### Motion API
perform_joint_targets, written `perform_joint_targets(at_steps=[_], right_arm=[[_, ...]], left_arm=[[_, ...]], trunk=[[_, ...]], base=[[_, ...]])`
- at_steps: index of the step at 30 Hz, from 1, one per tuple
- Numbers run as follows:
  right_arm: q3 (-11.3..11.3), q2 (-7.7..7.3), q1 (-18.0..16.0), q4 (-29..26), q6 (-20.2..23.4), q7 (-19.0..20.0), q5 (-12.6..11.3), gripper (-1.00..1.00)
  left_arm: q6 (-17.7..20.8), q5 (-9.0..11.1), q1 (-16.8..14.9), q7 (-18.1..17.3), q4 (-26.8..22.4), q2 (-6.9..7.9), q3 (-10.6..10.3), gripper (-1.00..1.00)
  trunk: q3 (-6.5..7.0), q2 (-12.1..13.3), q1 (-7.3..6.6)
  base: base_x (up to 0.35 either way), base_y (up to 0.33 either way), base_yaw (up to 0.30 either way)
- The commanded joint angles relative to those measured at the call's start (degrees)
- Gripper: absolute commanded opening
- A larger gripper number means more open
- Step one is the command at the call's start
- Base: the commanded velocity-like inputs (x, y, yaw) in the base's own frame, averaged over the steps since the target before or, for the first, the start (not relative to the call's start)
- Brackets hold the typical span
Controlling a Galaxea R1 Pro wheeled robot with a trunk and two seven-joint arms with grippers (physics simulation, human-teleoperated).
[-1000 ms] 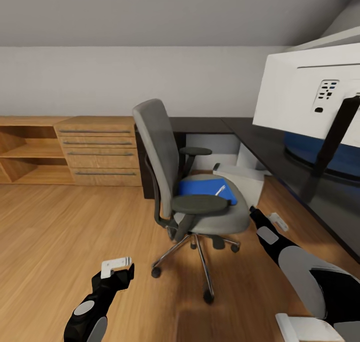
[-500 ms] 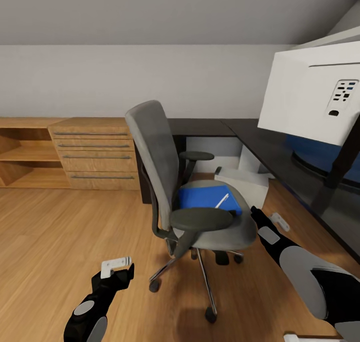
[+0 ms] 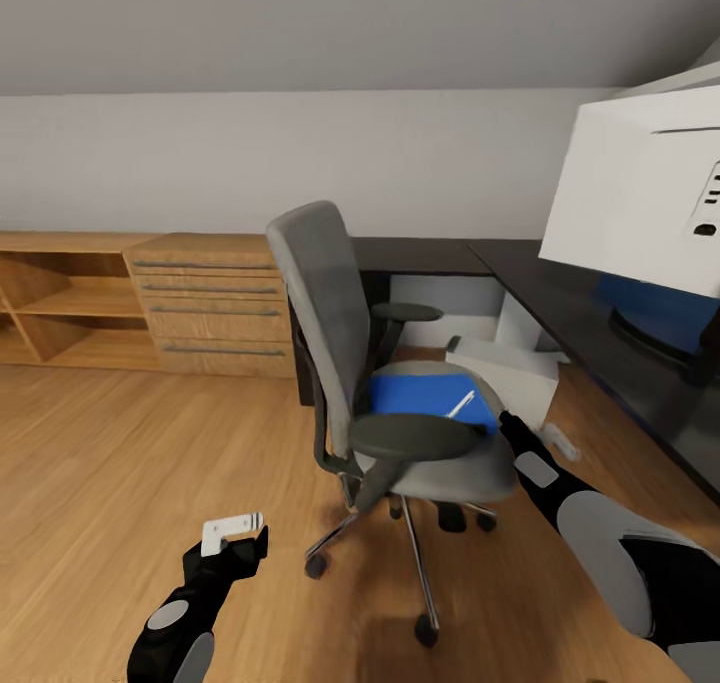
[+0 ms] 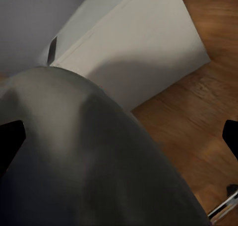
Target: In the bedroom, organize the workspace by keeping the computer under the desk, ensuring the monitor is on the desk, placing the keyboard on the desk next to the monitor, placing the mouse on the desk next to the keyboard, moving the folder from the swivel chair onto the desk next to the mouse, stacking the notebook on top of the folder with the pen on top of the notebook, and positioning the swivel chair next to the desk.
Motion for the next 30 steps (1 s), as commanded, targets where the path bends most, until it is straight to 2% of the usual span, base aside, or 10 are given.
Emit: perform_joint_targets(at_steps=[1,14,26,30], right_arm=[[-0.46,0.05,0.03,0.05,-0.06,-0.14,-0.13,1.0],[-0.46,0.05,0.03,0.05,-0.1,-0.14,-0.13,1.0],[-0.53,-0.02,0.03,0.09,-0.11,-0.14,-0.08,1.0],[-0.54,-0.03,0.03,0.12,-0.11,-0.14,-0.05,1.0]], left_arm=[[0.11,0.57,-0.07,0.59,-0.03,0.06,-0.18,1.0],[0.11,0.62,-0.07,0.59,0.03,0.06,-0.18,1.0],[0.11,0.59,-0.07,0.59,0.29,0.06,-0.18,1.0],[0.11,0.58,-0.07,0.56,0.3,0.06,-0.18,1.0]], trunk=[[-0.04,-0.02,0.0],[0.2,-0.02,0.0],[0.22,-0.02,0.0],[0.22,-0.02,0.0]], base=[[0.0,0.0,0.265],[0.0,0.0,0.256],[0.0,0.0,0.024],[0.0,0.0,-0.105]])
